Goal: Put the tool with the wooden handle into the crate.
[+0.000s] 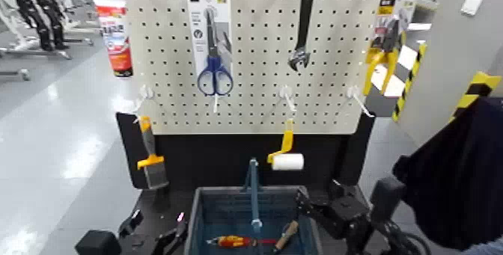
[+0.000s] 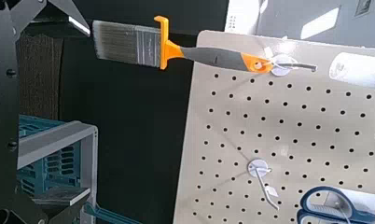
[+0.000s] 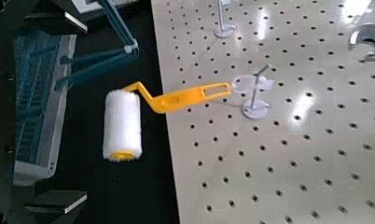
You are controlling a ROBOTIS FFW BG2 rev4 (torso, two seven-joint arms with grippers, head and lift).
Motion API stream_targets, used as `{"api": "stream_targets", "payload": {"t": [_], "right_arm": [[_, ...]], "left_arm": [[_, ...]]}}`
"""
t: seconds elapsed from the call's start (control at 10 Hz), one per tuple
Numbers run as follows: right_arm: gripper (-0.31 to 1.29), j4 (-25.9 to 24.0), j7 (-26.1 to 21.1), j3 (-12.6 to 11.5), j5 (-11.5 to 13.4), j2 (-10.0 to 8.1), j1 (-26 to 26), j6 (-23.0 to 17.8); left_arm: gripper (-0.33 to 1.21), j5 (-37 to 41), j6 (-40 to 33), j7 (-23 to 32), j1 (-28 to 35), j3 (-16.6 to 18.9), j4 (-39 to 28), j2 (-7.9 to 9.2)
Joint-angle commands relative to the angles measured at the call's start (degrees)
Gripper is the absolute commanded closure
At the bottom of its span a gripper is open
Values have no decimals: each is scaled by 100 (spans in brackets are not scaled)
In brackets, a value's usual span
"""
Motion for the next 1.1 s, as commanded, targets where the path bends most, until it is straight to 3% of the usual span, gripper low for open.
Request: {"api": "stream_targets", "payload": {"t": [0.1, 0.9, 1.1], "right_arm": [[10, -361, -485, -171, 312, 184, 585, -626], [14, -870, -1707, -145, 1314, 281, 1569, -1373], [14, -897, -1874, -162, 1384, 299, 1745, -1434]], "left_arm": [[11, 1, 0, 0, -7, 5, -11, 10], [11, 10, 35, 0, 2, 23, -38, 27], [11, 10, 35, 0, 28, 31, -38, 27]]}}
